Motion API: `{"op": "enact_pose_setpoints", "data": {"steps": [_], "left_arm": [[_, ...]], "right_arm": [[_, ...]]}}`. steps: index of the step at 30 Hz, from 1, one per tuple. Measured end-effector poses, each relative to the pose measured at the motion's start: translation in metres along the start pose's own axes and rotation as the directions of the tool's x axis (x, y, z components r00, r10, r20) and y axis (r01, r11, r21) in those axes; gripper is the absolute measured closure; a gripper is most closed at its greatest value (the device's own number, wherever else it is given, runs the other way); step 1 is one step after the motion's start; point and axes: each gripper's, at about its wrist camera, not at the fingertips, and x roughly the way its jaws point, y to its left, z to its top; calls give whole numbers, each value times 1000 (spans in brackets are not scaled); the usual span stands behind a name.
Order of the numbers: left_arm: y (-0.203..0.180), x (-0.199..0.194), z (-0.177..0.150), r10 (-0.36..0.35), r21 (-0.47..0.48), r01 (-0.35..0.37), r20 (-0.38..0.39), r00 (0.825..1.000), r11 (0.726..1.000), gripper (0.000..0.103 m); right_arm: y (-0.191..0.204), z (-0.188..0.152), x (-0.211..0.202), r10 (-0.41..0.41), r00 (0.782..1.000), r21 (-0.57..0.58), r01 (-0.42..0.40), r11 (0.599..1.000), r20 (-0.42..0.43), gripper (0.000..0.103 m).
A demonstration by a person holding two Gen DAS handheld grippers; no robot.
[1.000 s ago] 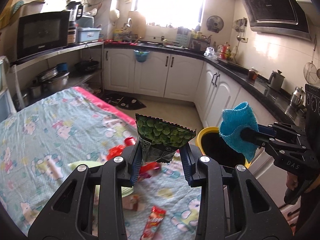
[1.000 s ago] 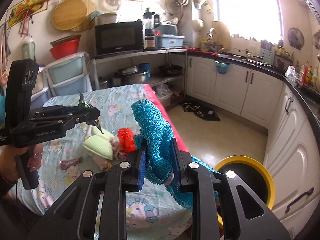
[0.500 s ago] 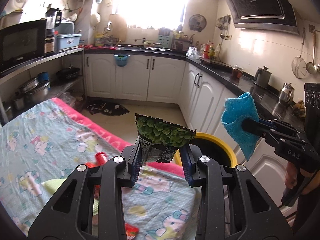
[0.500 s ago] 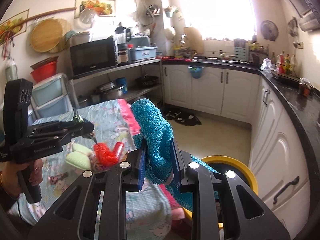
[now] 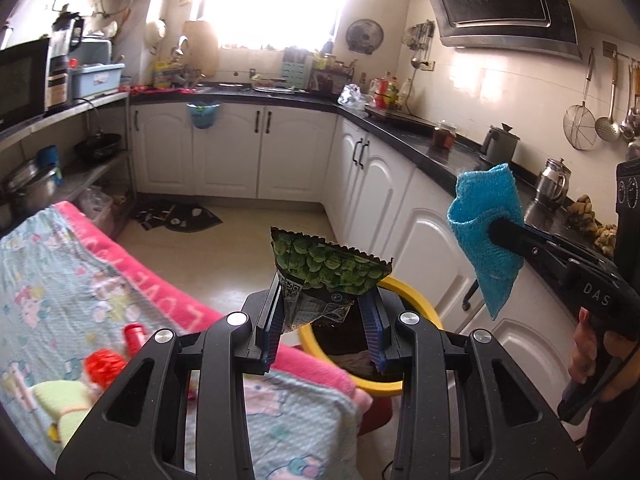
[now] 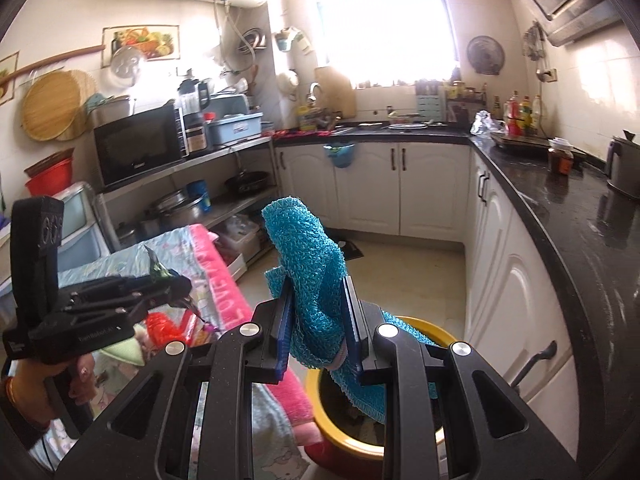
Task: Collect trash
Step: 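Carry both items over the bin and open both tools to drop them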
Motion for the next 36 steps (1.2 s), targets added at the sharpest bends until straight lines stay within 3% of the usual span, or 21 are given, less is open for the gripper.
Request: {"op": "enact_pose_setpoints", "data": {"steps": [6, 19, 25, 28, 32, 35, 36], "left_arm": [[-15, 33, 3, -34, 13, 35, -34, 999, 999, 75], [-37, 117, -12, -90, 41, 98, -177, 980, 994, 75], [-42, 149, -22, -109, 21, 117, -230, 967, 993, 74], [-38, 162, -27, -102, 3, 106, -253, 962, 994, 70], [-28, 170, -33, -79, -23, 75, -281, 957, 997, 43], [-18, 164, -37, -59, -37, 50, -285, 957, 998, 35], [-15, 159, -37, -49, -42, 39, -279, 959, 998, 26]], "right_arm": [[-18, -2, 6, -43, 999, 31, 43, 999, -12, 81], [-64, -28, 66, -122, 975, 122, 146, 982, -183, 78], [-78, -37, 90, -130, 963, 146, 168, 975, -237, 72], [-88, -35, 101, -138, 960, 154, 179, 972, -245, 62], [-96, -36, 107, -157, 956, 159, 200, 967, -246, 58], [-96, -36, 103, -168, 958, 152, 206, 967, -231, 52], [-95, -36, 102, -170, 959, 150, 208, 967, -228, 52]]}}
